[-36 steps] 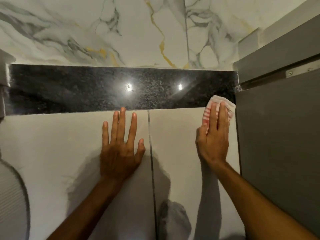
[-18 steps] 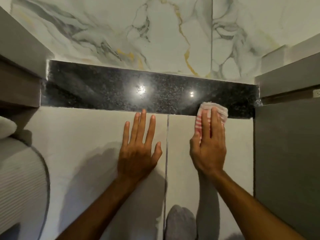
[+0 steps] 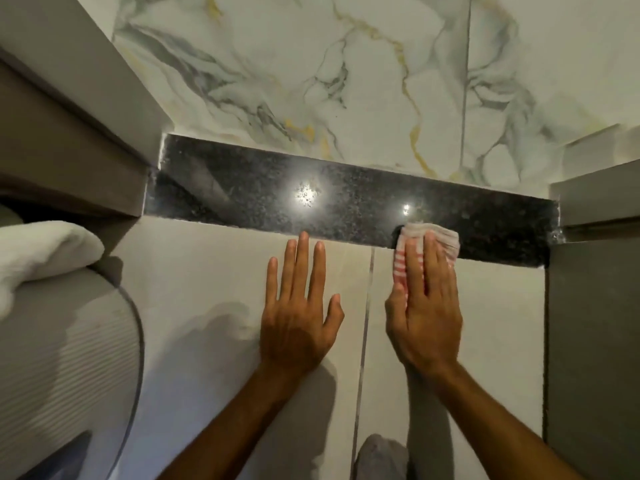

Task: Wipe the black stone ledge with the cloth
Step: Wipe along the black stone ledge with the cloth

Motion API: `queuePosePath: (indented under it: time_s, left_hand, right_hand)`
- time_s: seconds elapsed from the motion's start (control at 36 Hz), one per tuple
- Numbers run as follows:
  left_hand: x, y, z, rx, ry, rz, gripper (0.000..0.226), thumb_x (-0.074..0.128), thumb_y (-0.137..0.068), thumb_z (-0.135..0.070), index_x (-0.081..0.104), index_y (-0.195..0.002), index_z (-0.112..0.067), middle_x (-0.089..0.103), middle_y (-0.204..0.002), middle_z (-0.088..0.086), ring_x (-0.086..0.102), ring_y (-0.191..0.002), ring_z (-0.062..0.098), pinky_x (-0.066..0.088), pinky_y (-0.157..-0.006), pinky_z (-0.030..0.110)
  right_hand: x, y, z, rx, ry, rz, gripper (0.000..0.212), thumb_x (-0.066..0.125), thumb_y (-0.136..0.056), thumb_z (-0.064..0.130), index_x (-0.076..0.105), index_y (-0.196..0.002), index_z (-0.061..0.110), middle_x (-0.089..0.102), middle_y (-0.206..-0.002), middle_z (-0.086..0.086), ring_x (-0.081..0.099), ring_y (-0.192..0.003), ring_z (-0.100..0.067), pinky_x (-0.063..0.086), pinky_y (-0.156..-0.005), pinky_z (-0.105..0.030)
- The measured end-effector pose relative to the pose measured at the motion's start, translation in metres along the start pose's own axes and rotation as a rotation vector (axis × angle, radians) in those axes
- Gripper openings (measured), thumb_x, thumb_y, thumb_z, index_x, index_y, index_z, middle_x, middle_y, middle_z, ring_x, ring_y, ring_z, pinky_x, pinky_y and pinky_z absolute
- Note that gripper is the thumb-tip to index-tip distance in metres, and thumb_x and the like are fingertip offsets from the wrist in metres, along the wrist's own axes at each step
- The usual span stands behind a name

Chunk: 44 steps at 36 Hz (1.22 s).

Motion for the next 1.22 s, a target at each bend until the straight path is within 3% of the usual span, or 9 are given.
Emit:
queuePosePath:
  time_s: [0.11,0.22,0.36,0.47,0.61,0.75,0.89,1.06,1.22]
  left_hand:
    - [-0.004,-0.007,-0.005,-0.014,0.076,-0.039,0.076,0.051,-0.105,-0.043,0.031,-0.168,-0.008,0.026,-0.178,0.019,0.019,-0.168,0.035,0.018,-0.138,0.056]
    - [0.004,-0.006,0.007,-0.046,0.068,-0.030,0.077,0.054,-0.103,-0.046,0.034,-0.168,-0.009,0.028,-0.177,0.018,0.021,-0.167,0.035,0.022,-0.137,0.057]
    - [0.007,0.014,0.031,-0.133,-0.007,0.020,0.077,0.053,-0.101,-0.047,0.036,-0.167,-0.012,0.031,-0.176,0.016,0.026,-0.166,0.032,0.025,-0.136,0.056]
    - [-0.003,0.024,0.055,-0.127,-0.119,0.051,0.075,0.047,-0.101,-0.046,0.035,-0.167,-0.013,0.032,-0.173,0.018,0.031,-0.161,0.035,0.038,-0.128,0.062]
    - [-0.019,0.031,0.084,-0.198,-0.125,0.035,0.072,0.037,-0.105,-0.049,0.037,-0.167,-0.013,0.034,-0.174,0.020,0.031,-0.162,0.037,0.032,-0.130,0.065]
    - [-0.015,0.025,0.084,-0.217,-0.105,0.063,0.070,0.033,-0.107,-0.053,0.034,-0.168,-0.016,0.028,-0.176,0.015,0.029,-0.164,0.035,0.026,-0.133,0.063]
    - [-0.015,0.055,0.122,-0.335,-0.126,0.112,0.071,0.026,-0.109,-0.053,0.025,-0.171,-0.017,0.015,-0.181,0.015,0.015,-0.169,0.034,0.019,-0.136,0.062]
    - [-0.021,0.055,0.145,-0.377,-0.149,0.101,0.069,0.014,-0.112,-0.051,0.024,-0.171,-0.017,0.017,-0.181,0.016,0.020,-0.168,0.036,0.023,-0.133,0.066]
    - [-0.023,0.048,0.144,-0.410,-0.106,0.096,0.070,0.014,-0.110,-0.050,0.020,-0.173,-0.019,0.016,-0.181,0.013,0.017,-0.169,0.034,0.018,-0.136,0.064]
  right_hand:
    - [-0.014,-0.070,0.017,0.010,0.038,-0.094,0.069,0.034,-0.114,0.039,0.014,-0.177,0.020,0.012,-0.186,-0.006,0.012,-0.173,-0.026,0.019,-0.141,-0.052]
    - [0.004,-0.132,0.092,-0.114,0.072,-0.081,0.067,0.027,-0.118,0.041,0.010,-0.177,0.014,0.006,-0.186,-0.013,0.006,-0.174,-0.031,0.008,-0.143,-0.049]
    - [0.036,-0.080,0.152,-0.383,-0.001,0.070,0.070,0.027,-0.117,0.045,0.005,-0.177,0.018,-0.002,-0.187,-0.009,-0.003,-0.175,-0.026,0.004,-0.144,-0.048]
    - [0.034,-0.021,0.122,-0.536,0.026,0.109,0.069,0.032,-0.114,0.047,0.015,-0.177,0.022,0.011,-0.186,-0.002,0.008,-0.174,-0.020,0.020,-0.141,-0.051]
    - [0.014,-0.044,0.104,-0.397,0.010,0.049,0.072,0.036,-0.111,0.044,0.017,-0.177,0.024,0.013,-0.186,-0.001,0.010,-0.174,-0.019,0.010,-0.143,-0.043]
    - [0.029,-0.097,0.186,-0.292,-0.045,0.003,0.073,0.028,-0.113,0.047,0.009,-0.177,0.018,0.005,-0.186,-0.010,0.005,-0.174,-0.027,0.008,-0.143,-0.049]
    - [0.056,-0.073,0.264,-0.544,-0.091,0.112,0.072,0.030,-0.114,0.046,0.009,-0.177,0.018,0.005,-0.186,-0.009,0.003,-0.174,-0.027,0.012,-0.143,-0.051]
    - [0.056,-0.022,0.214,-0.853,0.028,0.195,0.071,0.035,-0.113,0.048,0.013,-0.177,0.025,0.008,-0.186,-0.001,0.003,-0.174,-0.020,0.009,-0.144,-0.045]
    - [0.031,-0.084,0.224,-0.586,-0.015,0.103,0.073,0.031,-0.110,0.047,0.015,-0.177,0.022,0.010,-0.186,-0.004,0.007,-0.174,-0.022,0.011,-0.143,-0.047]
Point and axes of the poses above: each hand's wrist, its own y-axis away from the middle knuckle, its own x-axis out of the palm, z = x × y, the point moved 9 cm from there along -y, towards the middle knuckle
